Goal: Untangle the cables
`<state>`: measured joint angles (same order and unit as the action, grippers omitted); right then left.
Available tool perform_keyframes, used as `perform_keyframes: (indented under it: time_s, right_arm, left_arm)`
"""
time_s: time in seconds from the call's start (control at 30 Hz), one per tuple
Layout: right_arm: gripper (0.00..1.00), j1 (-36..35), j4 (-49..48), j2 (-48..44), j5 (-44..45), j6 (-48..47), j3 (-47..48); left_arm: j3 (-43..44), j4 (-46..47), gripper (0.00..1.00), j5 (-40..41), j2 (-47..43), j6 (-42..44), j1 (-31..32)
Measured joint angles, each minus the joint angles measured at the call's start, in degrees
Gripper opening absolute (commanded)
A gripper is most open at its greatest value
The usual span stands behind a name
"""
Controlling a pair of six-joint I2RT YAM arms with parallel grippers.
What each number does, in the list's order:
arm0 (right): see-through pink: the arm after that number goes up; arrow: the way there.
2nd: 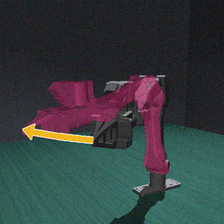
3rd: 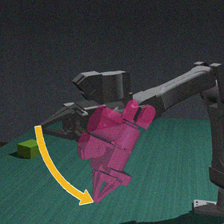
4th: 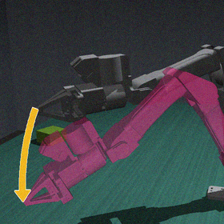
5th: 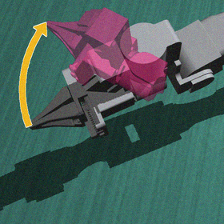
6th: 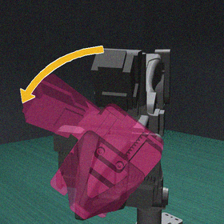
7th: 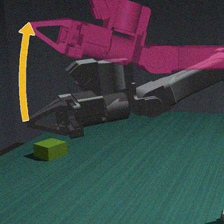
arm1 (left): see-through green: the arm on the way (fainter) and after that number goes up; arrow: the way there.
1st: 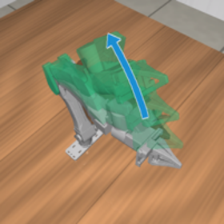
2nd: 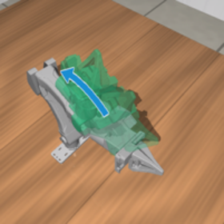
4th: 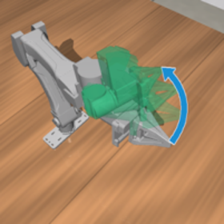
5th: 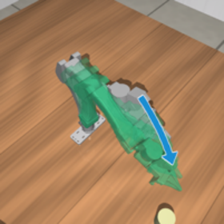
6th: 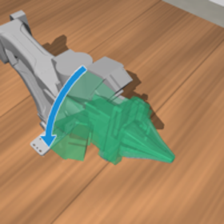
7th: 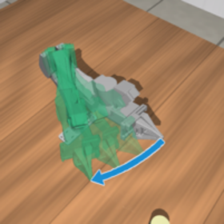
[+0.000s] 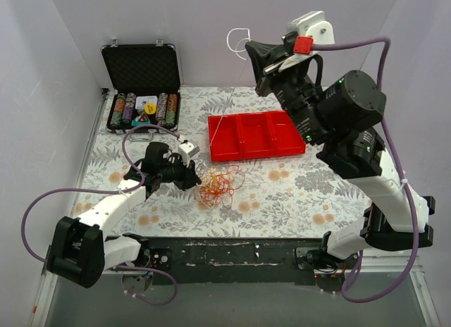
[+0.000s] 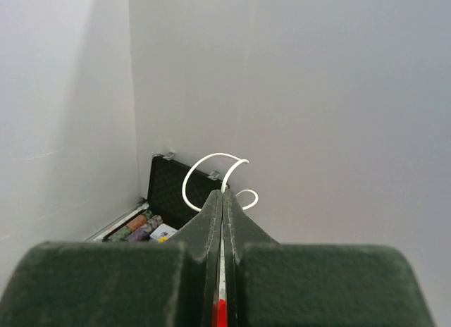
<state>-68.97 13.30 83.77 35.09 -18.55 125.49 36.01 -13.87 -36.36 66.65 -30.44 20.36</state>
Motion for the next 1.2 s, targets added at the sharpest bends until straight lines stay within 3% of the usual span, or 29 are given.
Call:
perform_keyframes:
  time_s: [0.27,0.33,0.43,0.57,0.87,1.03,1.2]
  right_arm:
    - [0.01,-0.07,-1.88,-4.63,6.12,-6.51,-2.89]
    - [0.01,-0.04,-3.96,-5.99,7.30,-8.28,-3.15]
    - [0.01,-0.04,-7.21,-9.16,8.02,-9.86,-3.04]
    - [0.01,-0.02,-9.11,-11.91,9.60,-10.10,-1.40]
    - [0.01,0.11,-6.47,-7.41,10.19,-6.64,-3.52]
    - [0.01,0.11,-2.64,-1.33,10.32,-7.19,-2.99]
    - [0.01,0.11,-2.51,-0.74,10.45,-7.89,-1.40]
  left_arm:
    - [0.44,3.43,0.14,11.54,1.25,0.00,0.20]
    - [0.46,3.39,0.45,14.67,2.51,-0.02,0.20]
    - [0.46,1.77,0.67,17.11,3.85,0.63,0.17]
    - [1.49,-1.66,0.98,14.64,3.32,0.15,0.02]
    - [11.76,-5.42,0.98,0.96,-2.29,-1.75,0.00]
    - [10.54,-6.51,0.98,-4.98,-1.68,0.17,0.09]
    - [7.43,-4.90,0.98,-4.28,1.05,1.11,1.44]
